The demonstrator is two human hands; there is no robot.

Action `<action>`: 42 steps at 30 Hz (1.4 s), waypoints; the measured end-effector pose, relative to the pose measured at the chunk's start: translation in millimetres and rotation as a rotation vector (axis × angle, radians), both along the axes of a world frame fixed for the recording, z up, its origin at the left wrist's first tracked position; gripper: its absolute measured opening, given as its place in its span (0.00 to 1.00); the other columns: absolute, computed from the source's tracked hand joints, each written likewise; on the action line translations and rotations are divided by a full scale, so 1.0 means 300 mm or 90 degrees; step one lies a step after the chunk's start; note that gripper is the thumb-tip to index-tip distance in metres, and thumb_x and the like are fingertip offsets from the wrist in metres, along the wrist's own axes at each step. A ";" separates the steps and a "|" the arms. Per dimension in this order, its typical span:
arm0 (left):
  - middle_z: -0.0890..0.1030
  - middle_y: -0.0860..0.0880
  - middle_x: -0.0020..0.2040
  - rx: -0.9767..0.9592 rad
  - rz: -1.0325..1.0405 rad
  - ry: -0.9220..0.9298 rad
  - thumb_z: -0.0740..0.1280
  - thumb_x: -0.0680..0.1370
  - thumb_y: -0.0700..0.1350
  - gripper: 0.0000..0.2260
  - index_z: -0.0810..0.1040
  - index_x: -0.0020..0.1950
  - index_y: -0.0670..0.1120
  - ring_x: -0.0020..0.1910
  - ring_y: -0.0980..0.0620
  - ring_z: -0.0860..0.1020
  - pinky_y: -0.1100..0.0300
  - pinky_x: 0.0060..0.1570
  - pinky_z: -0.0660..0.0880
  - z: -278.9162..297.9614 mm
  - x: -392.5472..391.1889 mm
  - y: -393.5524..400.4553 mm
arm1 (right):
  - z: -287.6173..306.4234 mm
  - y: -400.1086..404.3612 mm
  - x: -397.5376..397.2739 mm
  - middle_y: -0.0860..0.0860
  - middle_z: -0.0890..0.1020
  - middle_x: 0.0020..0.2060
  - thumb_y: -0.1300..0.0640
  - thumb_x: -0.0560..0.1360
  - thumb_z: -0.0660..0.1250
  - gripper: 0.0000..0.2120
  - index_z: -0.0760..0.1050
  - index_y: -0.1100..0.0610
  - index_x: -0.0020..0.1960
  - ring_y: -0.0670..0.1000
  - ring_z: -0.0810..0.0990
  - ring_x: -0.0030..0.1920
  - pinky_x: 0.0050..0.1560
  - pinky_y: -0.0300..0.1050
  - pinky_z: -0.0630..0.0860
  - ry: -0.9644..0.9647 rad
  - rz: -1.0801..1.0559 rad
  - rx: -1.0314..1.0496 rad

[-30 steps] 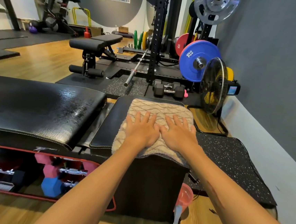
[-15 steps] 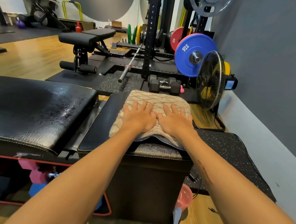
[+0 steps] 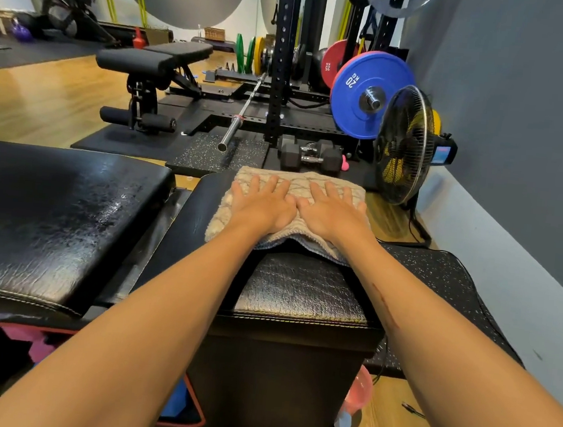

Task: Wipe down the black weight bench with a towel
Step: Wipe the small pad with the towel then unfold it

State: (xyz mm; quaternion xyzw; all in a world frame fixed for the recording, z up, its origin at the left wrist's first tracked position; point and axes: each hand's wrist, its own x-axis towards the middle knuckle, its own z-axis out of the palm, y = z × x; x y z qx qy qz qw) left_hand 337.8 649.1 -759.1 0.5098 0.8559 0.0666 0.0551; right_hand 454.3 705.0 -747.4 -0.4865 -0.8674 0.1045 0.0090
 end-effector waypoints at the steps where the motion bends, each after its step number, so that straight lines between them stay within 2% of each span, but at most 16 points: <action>1: 0.44 0.54 0.80 0.001 0.001 0.000 0.41 0.83 0.54 0.24 0.45 0.80 0.55 0.79 0.45 0.42 0.37 0.73 0.38 -0.001 -0.010 0.011 | -0.001 0.011 -0.010 0.49 0.43 0.81 0.37 0.82 0.41 0.30 0.44 0.45 0.81 0.58 0.39 0.80 0.76 0.65 0.38 0.000 0.000 0.001; 9: 0.45 0.53 0.80 0.003 -0.002 -0.002 0.41 0.83 0.54 0.25 0.47 0.80 0.54 0.79 0.45 0.42 0.36 0.72 0.39 0.001 -0.078 0.095 | -0.014 0.102 -0.094 0.49 0.47 0.81 0.38 0.82 0.43 0.30 0.47 0.46 0.81 0.59 0.42 0.80 0.76 0.65 0.39 0.000 -0.012 0.028; 15: 0.48 0.53 0.80 0.015 0.010 0.014 0.41 0.83 0.53 0.24 0.49 0.80 0.53 0.79 0.44 0.44 0.35 0.72 0.40 -0.001 -0.108 0.123 | -0.020 0.134 -0.143 0.52 0.57 0.79 0.39 0.81 0.44 0.29 0.54 0.48 0.80 0.62 0.51 0.79 0.74 0.67 0.48 -0.010 -0.014 0.070; 19: 0.48 0.52 0.80 0.026 -0.024 0.023 0.42 0.83 0.52 0.24 0.49 0.80 0.52 0.79 0.43 0.44 0.34 0.72 0.42 -0.007 -0.120 0.096 | -0.006 0.101 -0.149 0.51 0.53 0.80 0.39 0.82 0.43 0.30 0.50 0.48 0.81 0.62 0.47 0.79 0.75 0.68 0.45 -0.014 -0.027 0.063; 23: 0.46 0.54 0.80 0.047 0.001 -0.013 0.42 0.83 0.53 0.24 0.49 0.80 0.54 0.79 0.45 0.44 0.37 0.73 0.43 -0.009 -0.203 -0.008 | -0.015 0.021 -0.228 0.51 0.48 0.81 0.37 0.82 0.41 0.31 0.47 0.47 0.81 0.61 0.43 0.80 0.75 0.67 0.38 -0.022 0.017 0.055; 26: 0.43 0.55 0.80 0.062 0.031 -0.083 0.41 0.82 0.54 0.25 0.47 0.80 0.55 0.79 0.45 0.43 0.39 0.73 0.42 -0.018 -0.268 -0.094 | -0.014 -0.050 -0.284 0.51 0.45 0.81 0.36 0.81 0.40 0.31 0.44 0.46 0.81 0.61 0.41 0.80 0.75 0.67 0.36 -0.027 0.057 0.047; 28: 0.43 0.54 0.80 0.077 0.029 -0.123 0.34 0.77 0.59 0.31 0.49 0.80 0.53 0.79 0.45 0.43 0.38 0.74 0.42 -0.044 -0.301 -0.136 | -0.012 -0.095 -0.294 0.52 0.44 0.81 0.36 0.81 0.40 0.31 0.43 0.46 0.81 0.61 0.40 0.79 0.74 0.67 0.35 -0.025 0.067 0.042; 30: 0.44 0.52 0.80 0.075 0.006 -0.100 0.29 0.71 0.61 0.38 0.53 0.78 0.51 0.79 0.44 0.44 0.36 0.74 0.44 -0.070 -0.307 -0.180 | -0.015 -0.148 -0.276 0.52 0.43 0.81 0.37 0.81 0.40 0.31 0.43 0.47 0.81 0.61 0.40 0.79 0.74 0.67 0.35 -0.022 0.085 0.045; 33: 0.42 0.57 0.79 0.087 0.035 -0.118 0.36 0.80 0.59 0.28 0.46 0.80 0.55 0.78 0.45 0.41 0.41 0.74 0.41 -0.095 -0.233 -0.305 | -0.019 -0.248 -0.203 0.53 0.43 0.81 0.37 0.81 0.41 0.31 0.43 0.46 0.81 0.61 0.39 0.79 0.75 0.66 0.35 -0.013 0.117 0.052; 35: 0.40 0.56 0.79 0.080 0.019 -0.119 0.35 0.80 0.60 0.29 0.45 0.80 0.55 0.78 0.45 0.40 0.39 0.74 0.42 -0.098 -0.179 -0.385 | -0.021 -0.314 -0.145 0.52 0.43 0.81 0.36 0.81 0.41 0.31 0.43 0.46 0.81 0.60 0.39 0.79 0.75 0.66 0.35 -0.021 0.134 0.045; 39: 0.40 0.54 0.80 0.061 0.055 -0.133 0.40 0.83 0.57 0.25 0.41 0.80 0.56 0.78 0.45 0.40 0.38 0.74 0.43 -0.078 -0.101 -0.462 | -0.017 -0.384 -0.063 0.52 0.43 0.81 0.36 0.81 0.40 0.31 0.42 0.46 0.81 0.60 0.39 0.80 0.76 0.65 0.36 -0.031 0.148 0.039; 42: 0.40 0.53 0.80 0.052 0.036 -0.089 0.40 0.83 0.56 0.25 0.40 0.79 0.55 0.78 0.45 0.40 0.37 0.73 0.44 -0.080 -0.069 -0.482 | -0.018 -0.408 -0.034 0.52 0.43 0.81 0.36 0.81 0.40 0.31 0.42 0.46 0.81 0.60 0.39 0.79 0.76 0.65 0.36 -0.028 0.150 0.049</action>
